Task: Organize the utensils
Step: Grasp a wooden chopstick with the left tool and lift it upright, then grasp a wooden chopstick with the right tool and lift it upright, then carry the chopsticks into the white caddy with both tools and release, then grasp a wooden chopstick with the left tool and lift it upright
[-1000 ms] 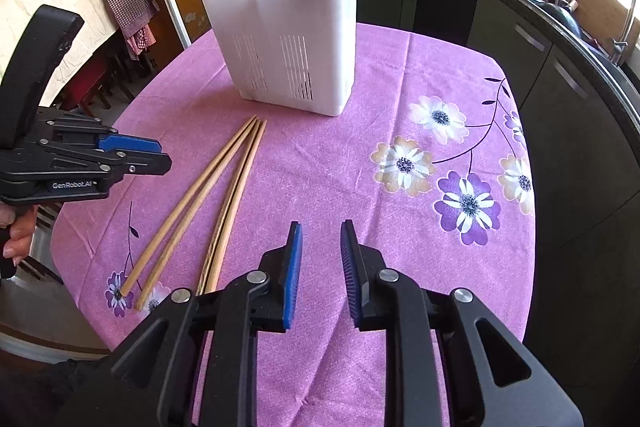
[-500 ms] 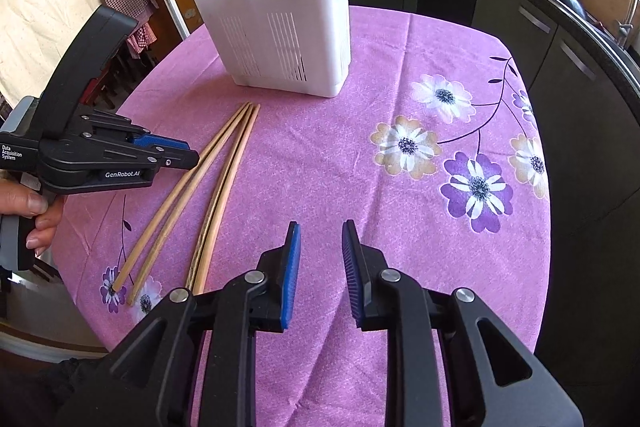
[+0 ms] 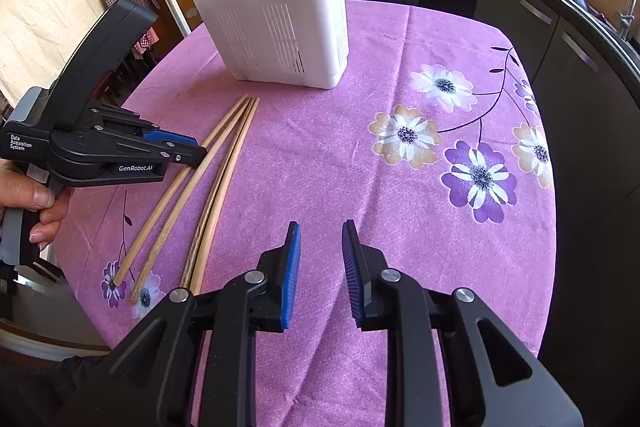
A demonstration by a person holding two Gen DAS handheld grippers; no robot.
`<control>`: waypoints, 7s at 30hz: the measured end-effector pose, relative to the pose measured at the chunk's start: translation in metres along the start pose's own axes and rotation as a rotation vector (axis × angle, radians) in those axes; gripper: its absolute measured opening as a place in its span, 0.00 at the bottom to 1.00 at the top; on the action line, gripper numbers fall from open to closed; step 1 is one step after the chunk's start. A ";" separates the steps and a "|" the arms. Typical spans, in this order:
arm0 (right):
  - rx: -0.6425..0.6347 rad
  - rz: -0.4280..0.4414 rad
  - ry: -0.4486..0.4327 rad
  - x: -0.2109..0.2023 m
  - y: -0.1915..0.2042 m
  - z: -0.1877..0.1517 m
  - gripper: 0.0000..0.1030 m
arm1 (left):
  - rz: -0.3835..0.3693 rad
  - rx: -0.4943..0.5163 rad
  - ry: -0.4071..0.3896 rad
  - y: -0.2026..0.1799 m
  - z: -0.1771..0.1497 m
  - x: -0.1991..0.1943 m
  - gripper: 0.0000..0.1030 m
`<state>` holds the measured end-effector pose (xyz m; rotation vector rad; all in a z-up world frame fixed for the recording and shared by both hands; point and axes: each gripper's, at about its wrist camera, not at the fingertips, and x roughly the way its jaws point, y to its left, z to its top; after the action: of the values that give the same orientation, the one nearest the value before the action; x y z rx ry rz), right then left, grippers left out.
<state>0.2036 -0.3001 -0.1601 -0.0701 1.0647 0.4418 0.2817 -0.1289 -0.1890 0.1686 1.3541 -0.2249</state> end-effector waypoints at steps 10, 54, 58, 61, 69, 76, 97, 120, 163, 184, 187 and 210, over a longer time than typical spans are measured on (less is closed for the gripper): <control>-0.005 -0.010 -0.007 -0.008 0.002 0.000 0.21 | -0.043 -0.022 -0.062 0.019 -0.007 -0.024 0.06; -0.082 -0.027 0.223 0.088 0.069 0.079 0.21 | -0.018 0.041 -0.435 0.070 -0.137 -0.181 0.07; -0.093 -0.031 0.232 0.091 0.072 0.082 0.21 | -0.022 0.040 -0.439 0.073 -0.138 -0.182 0.07; -0.109 -0.046 0.237 0.095 0.079 0.084 0.21 | -0.023 0.039 -0.440 0.073 -0.138 -0.182 0.07; -0.140 -0.061 0.276 0.101 0.095 0.078 0.21 | -0.020 0.044 -0.441 0.073 -0.139 -0.182 0.07; -0.172 -0.093 0.251 0.109 0.111 0.081 0.07 | -0.014 0.052 -0.438 0.072 -0.142 -0.182 0.07; -0.112 -0.040 -0.268 -0.117 0.082 0.027 0.07 | 0.009 0.061 -0.437 0.068 -0.144 -0.184 0.07; -0.084 -0.017 -0.274 -0.114 0.066 0.019 0.07 | 0.018 0.066 -0.445 0.064 -0.143 -0.185 0.07; -0.032 0.015 -0.455 -0.179 0.039 0.250 0.07 | -0.048 0.101 -0.738 0.032 0.068 -0.289 0.06; -0.093 0.033 -0.401 -0.147 0.055 0.205 0.10 | -0.038 0.068 -0.691 0.050 0.036 -0.271 0.13; -0.123 0.012 -0.432 -0.174 0.065 0.179 0.12 | -0.022 0.081 -0.694 0.044 0.007 -0.282 0.23; -0.105 -0.087 0.027 -0.030 0.014 0.011 0.25 | -0.118 -0.101 -0.055 0.011 -0.035 -0.042 0.19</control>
<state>0.1946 -0.2939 -0.1265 -0.2151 1.0608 0.4185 0.2428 -0.1071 -0.1553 -0.0021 1.3186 -0.2582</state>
